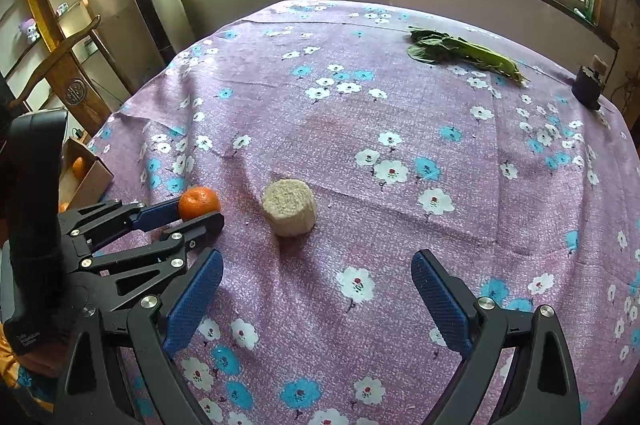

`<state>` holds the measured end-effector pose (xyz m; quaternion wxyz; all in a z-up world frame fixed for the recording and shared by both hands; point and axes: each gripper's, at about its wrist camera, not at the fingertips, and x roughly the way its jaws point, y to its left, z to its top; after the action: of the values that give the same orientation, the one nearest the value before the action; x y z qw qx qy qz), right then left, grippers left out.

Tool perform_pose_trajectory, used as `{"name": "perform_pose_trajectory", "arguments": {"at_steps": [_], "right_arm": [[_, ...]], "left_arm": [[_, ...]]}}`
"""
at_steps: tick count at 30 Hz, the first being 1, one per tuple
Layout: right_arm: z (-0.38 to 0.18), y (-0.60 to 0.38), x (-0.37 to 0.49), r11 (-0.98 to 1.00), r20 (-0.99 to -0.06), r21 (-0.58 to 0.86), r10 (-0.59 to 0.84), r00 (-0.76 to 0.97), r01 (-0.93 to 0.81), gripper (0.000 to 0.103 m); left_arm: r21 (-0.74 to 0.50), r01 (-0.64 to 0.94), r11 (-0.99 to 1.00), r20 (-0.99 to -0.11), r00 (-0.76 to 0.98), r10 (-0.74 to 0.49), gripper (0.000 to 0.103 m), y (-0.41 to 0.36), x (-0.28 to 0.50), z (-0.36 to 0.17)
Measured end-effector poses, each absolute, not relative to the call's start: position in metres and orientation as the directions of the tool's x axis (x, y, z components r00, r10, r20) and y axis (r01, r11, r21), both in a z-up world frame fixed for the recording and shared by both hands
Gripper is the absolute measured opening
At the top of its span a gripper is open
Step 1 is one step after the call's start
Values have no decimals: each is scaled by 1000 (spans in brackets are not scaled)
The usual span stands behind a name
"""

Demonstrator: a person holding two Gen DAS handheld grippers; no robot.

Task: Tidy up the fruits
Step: 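Grasp the orange with the left tool while the right tool grips the yam slice, then lift and carry the orange and yam slice over the cardboard box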

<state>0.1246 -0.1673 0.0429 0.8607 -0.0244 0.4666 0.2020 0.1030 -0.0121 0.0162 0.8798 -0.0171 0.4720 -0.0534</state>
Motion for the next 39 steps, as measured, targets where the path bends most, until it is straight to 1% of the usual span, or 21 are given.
{"name": "perform_pose_trajectory", "arguments": {"at_steps": [2, 4, 5, 7, 8, 9, 11, 12, 14, 21, 26, 33, 39], "right_arm": [[40, -162, 130, 914, -814, 149, 330, 478, -377, 89], [34, -154, 136, 903, -812, 164, 352, 465, -396, 80], [31, -150, 140, 901, -810, 167, 357, 465, -401, 73], [22, -146, 150, 908, -811, 163, 347, 471, -387, 70], [16, -145, 154, 912, -819, 159, 336, 465, -378, 65], [18, -143, 154, 911, -803, 146, 337, 491, -386, 56], [17, -142, 154, 897, -803, 182, 372, 465, -403, 42], [19, -140, 152, 896, -804, 167, 365, 469, -412, 40], [19, -138, 148, 891, -811, 143, 355, 466, -430, 39], [26, -140, 125, 875, -804, 190, 399, 441, -446, 39], [40, -133, 102, 857, -782, 226, 443, 438, -463, 40], [57, -103, 68, 819, -759, 240, 493, 425, -522, 40], [68, -68, 51, 786, -752, 223, 515, 411, -576, 40]], "left_arm": [[-89, 53, 995, -832, 545, -104, 31, -4, 98, 17], [-84, 27, 996, -832, 548, -85, 31, 4, 91, 20], [-77, 18, 997, -832, 550, -74, 31, 7, 86, 22], [-65, 12, 998, -829, 556, -61, 31, 12, 78, 25], [-59, 10, 998, -828, 558, -55, 31, 14, 75, 26], [-56, 7, 998, -827, 560, -50, 31, 16, 72, 27], [-54, -4, 999, -826, 562, -42, 31, 21, 68, 28], [-56, -9, 998, -827, 560, -42, 31, 24, 67, 29], [-60, -9, 998, -830, 556, -45, 31, 26, 63, 29], [-58, -9, 998, -820, 571, -42, 31, 35, 48, 38], [-55, -19, 998, -807, 590, -33, 31, 47, 31, 47], [-35, -64, 997, -785, 619, 13, 31, 73, 2, 60], [-16, -111, 994, -764, 642, 60, 31, 100, -19, 71]]}}
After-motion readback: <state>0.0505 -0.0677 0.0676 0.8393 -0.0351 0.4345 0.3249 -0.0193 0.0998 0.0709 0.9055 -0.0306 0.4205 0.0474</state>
